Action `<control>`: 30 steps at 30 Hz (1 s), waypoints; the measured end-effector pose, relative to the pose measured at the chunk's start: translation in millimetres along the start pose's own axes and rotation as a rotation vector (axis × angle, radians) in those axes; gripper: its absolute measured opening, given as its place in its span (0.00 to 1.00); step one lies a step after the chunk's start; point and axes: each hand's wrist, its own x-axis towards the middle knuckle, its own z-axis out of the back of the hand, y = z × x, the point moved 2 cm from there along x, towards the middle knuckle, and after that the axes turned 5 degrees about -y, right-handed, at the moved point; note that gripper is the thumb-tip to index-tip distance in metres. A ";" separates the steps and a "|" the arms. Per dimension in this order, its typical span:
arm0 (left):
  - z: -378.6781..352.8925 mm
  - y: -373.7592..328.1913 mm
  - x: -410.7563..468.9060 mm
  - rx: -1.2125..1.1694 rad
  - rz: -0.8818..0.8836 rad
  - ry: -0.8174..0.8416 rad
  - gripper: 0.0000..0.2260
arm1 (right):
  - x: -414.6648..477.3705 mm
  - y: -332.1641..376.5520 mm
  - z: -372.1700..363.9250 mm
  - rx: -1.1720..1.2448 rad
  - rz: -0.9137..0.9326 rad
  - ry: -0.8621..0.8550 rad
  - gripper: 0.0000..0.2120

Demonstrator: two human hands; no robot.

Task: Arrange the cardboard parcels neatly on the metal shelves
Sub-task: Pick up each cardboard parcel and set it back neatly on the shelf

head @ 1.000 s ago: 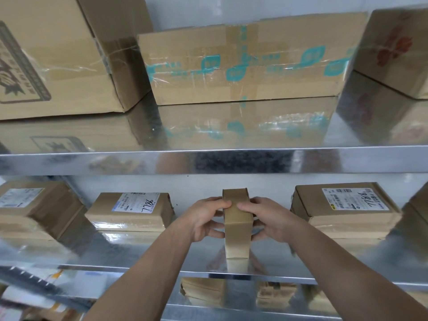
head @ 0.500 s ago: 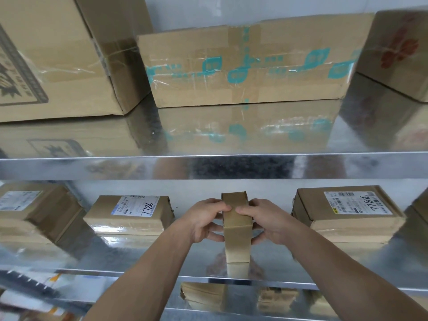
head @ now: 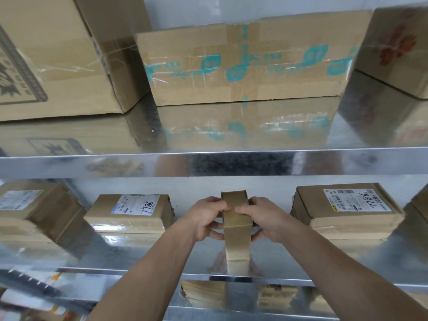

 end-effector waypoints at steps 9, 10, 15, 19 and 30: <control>1.6 2.8 -9.9 -0.043 -0.001 -0.013 0.11 | -4.2 -5.8 4.1 0.049 -0.004 0.050 0.15; 1.5 4.4 -11.4 -0.063 0.002 -0.011 0.12 | -4.7 -8.0 4.8 0.061 -0.005 0.059 0.17; 0.9 9.9 -19.2 -0.197 0.034 -0.028 0.13 | -9.3 -8.6 3.3 0.071 -0.031 0.125 0.19; 1.5 9.6 -22.9 -0.319 0.022 -0.058 0.13 | -7.4 -5.7 4.8 0.114 -0.030 0.065 0.19; 1.4 22.1 -16.6 -0.193 -0.155 -0.162 0.04 | -0.4 -20.9 -12.1 0.341 -0.030 0.053 0.14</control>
